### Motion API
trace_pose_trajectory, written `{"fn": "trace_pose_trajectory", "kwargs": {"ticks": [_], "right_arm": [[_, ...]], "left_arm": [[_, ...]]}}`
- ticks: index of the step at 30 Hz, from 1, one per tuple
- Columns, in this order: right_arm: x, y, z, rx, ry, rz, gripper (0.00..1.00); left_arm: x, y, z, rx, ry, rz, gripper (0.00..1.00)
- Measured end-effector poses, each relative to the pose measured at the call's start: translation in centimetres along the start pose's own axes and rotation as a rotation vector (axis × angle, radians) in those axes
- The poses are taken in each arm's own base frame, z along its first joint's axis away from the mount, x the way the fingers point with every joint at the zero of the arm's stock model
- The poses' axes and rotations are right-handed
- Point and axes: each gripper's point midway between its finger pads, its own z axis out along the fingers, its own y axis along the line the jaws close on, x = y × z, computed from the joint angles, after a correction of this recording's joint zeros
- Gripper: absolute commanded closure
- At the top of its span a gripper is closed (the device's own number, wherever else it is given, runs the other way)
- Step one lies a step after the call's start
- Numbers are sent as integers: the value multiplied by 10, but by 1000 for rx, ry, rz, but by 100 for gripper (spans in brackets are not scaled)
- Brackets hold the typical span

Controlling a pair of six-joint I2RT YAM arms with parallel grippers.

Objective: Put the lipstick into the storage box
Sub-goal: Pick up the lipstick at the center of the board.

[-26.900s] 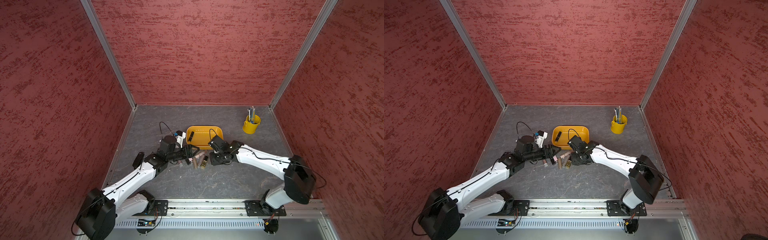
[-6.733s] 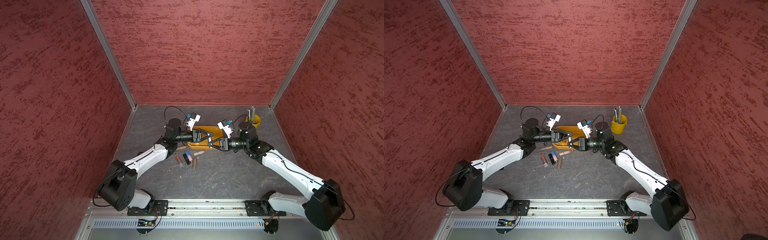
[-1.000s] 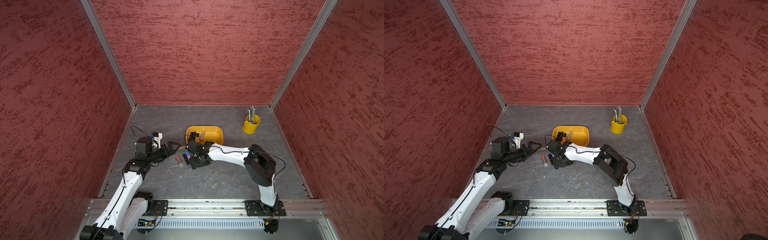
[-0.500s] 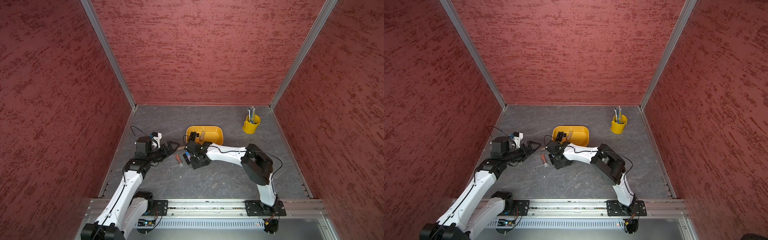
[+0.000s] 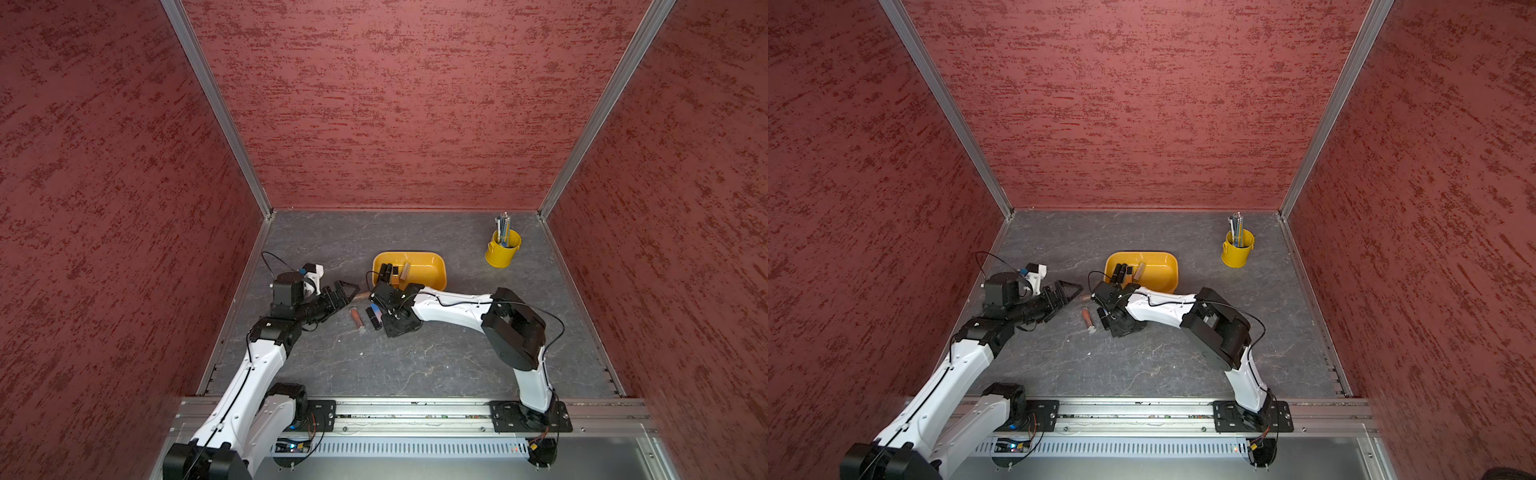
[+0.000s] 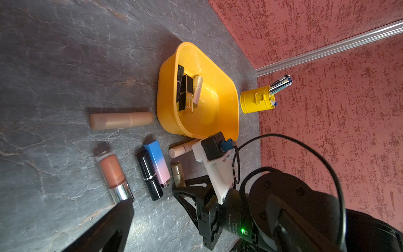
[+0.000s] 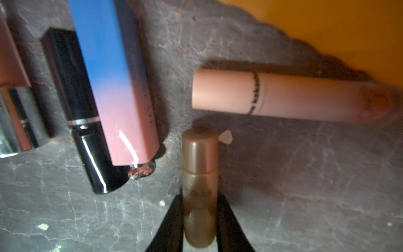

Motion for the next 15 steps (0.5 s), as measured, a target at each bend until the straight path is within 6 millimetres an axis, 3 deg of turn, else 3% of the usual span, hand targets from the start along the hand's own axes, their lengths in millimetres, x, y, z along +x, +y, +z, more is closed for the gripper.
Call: {"fn": "trace_pose_trajectory", "kwargs": {"ticks": [9, 15], "right_arm": [[13, -9, -9, -12, -12, -20, 80], [9, -3, -44, -126, -86, -24, 80]], "left_arm": [[-2, -7, 3, 47, 8, -30, 0], [-6, -24, 5, 149, 2, -34, 0]]}}
